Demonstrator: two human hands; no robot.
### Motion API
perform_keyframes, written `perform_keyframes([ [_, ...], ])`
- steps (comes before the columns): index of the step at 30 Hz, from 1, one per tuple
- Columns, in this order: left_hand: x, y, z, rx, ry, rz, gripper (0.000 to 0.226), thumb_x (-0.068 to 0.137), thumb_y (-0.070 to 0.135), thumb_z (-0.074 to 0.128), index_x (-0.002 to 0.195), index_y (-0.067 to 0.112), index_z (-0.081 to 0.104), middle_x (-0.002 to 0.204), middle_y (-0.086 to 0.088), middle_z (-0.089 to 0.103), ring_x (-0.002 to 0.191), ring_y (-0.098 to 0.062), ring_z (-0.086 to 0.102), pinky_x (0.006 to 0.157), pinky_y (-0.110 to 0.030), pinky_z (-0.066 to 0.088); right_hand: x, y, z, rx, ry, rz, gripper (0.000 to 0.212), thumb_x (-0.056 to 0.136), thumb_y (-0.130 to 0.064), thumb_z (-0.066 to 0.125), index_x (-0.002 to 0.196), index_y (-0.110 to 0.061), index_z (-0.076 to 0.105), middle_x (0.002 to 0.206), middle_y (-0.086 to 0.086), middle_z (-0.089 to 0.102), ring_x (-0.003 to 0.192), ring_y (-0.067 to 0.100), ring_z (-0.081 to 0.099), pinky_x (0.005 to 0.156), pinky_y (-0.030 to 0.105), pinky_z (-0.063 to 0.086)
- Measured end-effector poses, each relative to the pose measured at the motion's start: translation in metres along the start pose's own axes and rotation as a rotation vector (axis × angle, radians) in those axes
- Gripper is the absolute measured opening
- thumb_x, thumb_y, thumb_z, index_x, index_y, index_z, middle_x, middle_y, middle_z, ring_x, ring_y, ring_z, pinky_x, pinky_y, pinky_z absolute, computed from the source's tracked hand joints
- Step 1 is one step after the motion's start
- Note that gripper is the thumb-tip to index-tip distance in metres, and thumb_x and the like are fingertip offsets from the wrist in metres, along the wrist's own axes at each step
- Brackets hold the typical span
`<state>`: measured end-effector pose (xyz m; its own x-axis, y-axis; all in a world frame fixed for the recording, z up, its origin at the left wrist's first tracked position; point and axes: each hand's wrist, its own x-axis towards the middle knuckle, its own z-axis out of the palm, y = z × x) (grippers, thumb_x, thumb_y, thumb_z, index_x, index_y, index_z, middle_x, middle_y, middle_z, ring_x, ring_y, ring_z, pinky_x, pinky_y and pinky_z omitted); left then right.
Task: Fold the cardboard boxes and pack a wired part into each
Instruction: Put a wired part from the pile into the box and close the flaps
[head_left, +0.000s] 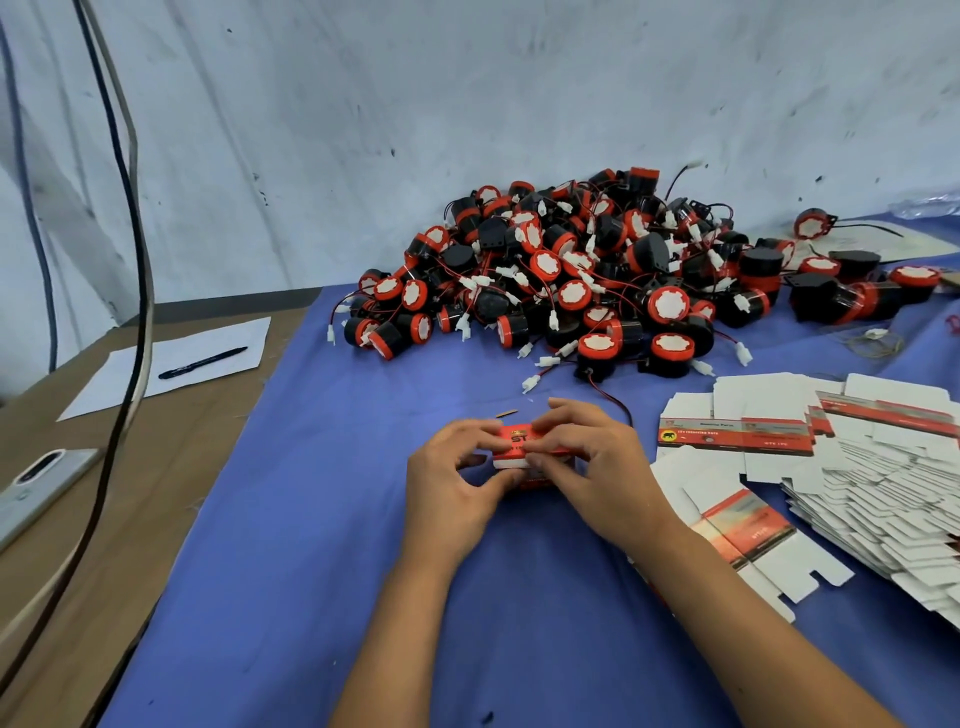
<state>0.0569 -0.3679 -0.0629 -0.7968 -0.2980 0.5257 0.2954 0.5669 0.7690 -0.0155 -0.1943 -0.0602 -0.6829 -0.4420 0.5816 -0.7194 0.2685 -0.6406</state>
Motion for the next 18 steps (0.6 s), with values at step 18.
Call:
perform_keyframes([
  [18, -0.024, 0.012, 0.010, 0.557, -0.024, 0.227, 0.028, 0.091, 0.003, 0.075, 0.119, 0.007, 0.077, 0.126, -0.007, 0.073, 0.126, -0.028, 0.064, 0.109, -0.019, 0.039, -0.018, -0.021, 0.013, -0.523, -0.086, -0.153, 0.022, 0.093, -0.005, 0.063, 0.113, -0.013, 0.068, 0.126, 0.004, 0.064, 0.131, 0.029, 0.055, 0.079, 0.035, 0.058],
])
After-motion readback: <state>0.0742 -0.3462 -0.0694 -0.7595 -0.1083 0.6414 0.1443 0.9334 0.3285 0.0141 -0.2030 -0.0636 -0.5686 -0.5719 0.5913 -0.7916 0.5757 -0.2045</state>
